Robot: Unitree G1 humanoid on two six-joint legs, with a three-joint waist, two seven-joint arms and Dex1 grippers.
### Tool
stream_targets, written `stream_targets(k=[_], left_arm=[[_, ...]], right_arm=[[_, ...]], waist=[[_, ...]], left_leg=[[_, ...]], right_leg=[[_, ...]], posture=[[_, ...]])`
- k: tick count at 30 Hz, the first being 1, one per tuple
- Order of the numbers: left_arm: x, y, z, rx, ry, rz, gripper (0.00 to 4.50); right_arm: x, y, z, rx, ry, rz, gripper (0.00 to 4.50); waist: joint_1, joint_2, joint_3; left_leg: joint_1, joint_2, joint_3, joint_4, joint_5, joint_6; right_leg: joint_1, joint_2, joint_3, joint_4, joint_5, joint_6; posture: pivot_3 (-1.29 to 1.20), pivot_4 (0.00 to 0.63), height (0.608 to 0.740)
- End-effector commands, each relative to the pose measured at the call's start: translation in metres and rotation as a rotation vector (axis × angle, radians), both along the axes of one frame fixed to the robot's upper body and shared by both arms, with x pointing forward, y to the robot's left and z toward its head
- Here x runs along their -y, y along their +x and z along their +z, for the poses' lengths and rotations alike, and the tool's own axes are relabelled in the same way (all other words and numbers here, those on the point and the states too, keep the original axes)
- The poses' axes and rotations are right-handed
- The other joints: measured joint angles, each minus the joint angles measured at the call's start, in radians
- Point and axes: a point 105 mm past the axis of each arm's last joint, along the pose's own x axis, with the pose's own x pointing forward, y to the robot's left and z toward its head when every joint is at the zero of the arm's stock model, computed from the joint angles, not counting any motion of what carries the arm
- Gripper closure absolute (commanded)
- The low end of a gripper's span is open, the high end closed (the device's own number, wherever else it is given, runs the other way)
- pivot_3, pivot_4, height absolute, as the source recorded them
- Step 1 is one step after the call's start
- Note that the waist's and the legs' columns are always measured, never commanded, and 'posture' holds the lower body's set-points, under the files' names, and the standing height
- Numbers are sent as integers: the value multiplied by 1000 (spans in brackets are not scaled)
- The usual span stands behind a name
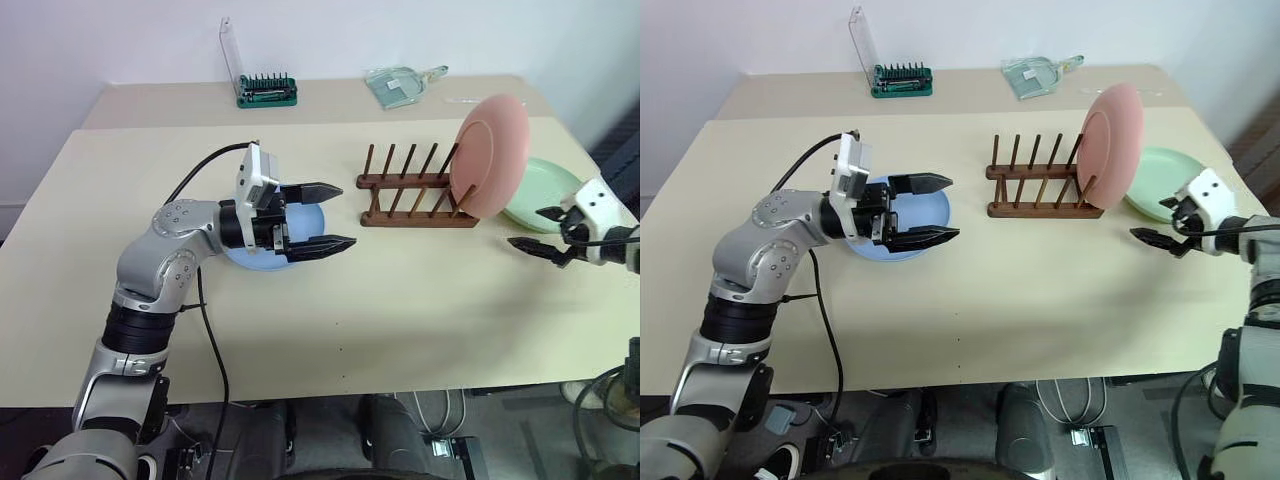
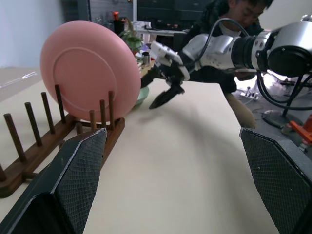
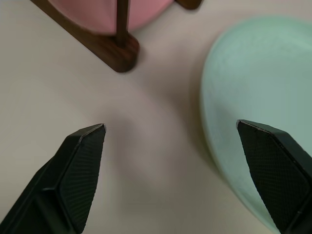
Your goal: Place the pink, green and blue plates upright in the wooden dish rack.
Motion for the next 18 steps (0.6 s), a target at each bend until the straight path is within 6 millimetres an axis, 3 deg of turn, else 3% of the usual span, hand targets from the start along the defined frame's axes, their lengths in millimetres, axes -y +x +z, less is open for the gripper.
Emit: stream_targets(k=[1, 3, 6, 13, 15, 18], left_arm=[[-2, -5, 8, 36, -10, 6, 0], [-2, -5, 8, 37, -10, 10, 0], [-3, -5, 9, 39, -10, 20, 0], [-5, -4, 10, 44, -9, 38, 0], [-4, -3, 10, 45, -10, 41, 0], [-4, -2, 11, 48, -11, 44, 0]], right_arm=[[8, 13, 14, 68, -12, -117, 109], [10, 15, 6, 43, -31, -158, 109], [10, 17, 1, 20, -7, -196, 847], [20, 17, -5, 12, -99, -261, 4466], [27, 20, 7, 77, -97, -320, 4466], [39, 26, 43, 241, -98, -419, 4466]], waist=[[0, 0, 0], [4, 0, 0], [12, 0, 0], [15, 0, 0], [15, -1, 0], [15, -1, 0]], left_leg=[[0, 0, 0, 0, 0, 0], [0, 0, 0, 0, 0, 0], [0, 0, 0, 0, 0, 0], [0, 0, 0, 0, 0, 0], [0, 0, 0, 0, 0, 0], [0, 0, 0, 0, 0, 0]], right_leg=[[0, 0, 0, 0, 0, 0], [0, 0, 0, 0, 0, 0], [0, 0, 0, 0, 0, 0], [0, 0, 0, 0, 0, 0], [0, 0, 0, 0, 0, 0], [0, 0, 0, 0, 0, 0]], posture=[[0, 150, 724], [0, 150, 724], [0, 150, 724], [0, 150, 724], [0, 150, 724], [0, 150, 724]])
